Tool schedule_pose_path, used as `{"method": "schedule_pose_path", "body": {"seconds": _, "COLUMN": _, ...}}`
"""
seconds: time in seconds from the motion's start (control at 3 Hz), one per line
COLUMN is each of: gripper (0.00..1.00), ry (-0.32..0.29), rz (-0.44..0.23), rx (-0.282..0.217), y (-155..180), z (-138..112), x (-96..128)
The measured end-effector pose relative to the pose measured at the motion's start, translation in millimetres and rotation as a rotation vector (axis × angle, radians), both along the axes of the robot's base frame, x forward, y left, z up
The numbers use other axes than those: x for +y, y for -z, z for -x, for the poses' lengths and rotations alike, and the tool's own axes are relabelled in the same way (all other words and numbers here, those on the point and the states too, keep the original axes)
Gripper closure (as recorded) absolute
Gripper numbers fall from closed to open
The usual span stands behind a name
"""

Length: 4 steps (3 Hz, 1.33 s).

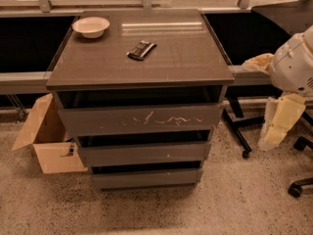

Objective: Open bottom drawer

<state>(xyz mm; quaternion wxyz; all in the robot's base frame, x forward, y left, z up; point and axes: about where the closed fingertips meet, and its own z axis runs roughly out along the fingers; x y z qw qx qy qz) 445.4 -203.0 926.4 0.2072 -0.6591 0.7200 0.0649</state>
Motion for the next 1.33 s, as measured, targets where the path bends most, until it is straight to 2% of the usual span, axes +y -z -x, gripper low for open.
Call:
{"method": "schedule_pose_path", "body": {"seconds": 0.33, "gripper": 0.00, "ry": -0.022, "rz": -0.031, "rx": 0.021, "y": 34, "z": -7, "x": 5}}
{"method": "schedule_pose_path", "body": {"seconds": 1.0, "gripper": 0.00, "ry": -0.071, "rz": -0.080, "rx": 0.005, "y": 113, "z": -12, "x": 24}}
{"method": "schedule_pose_path", "body": {"seconds": 1.33, "gripper": 0.00, "ry": -0.085, "rz": -0.134, "rx": 0.004, "y": 150, "z": -12, "x": 33}}
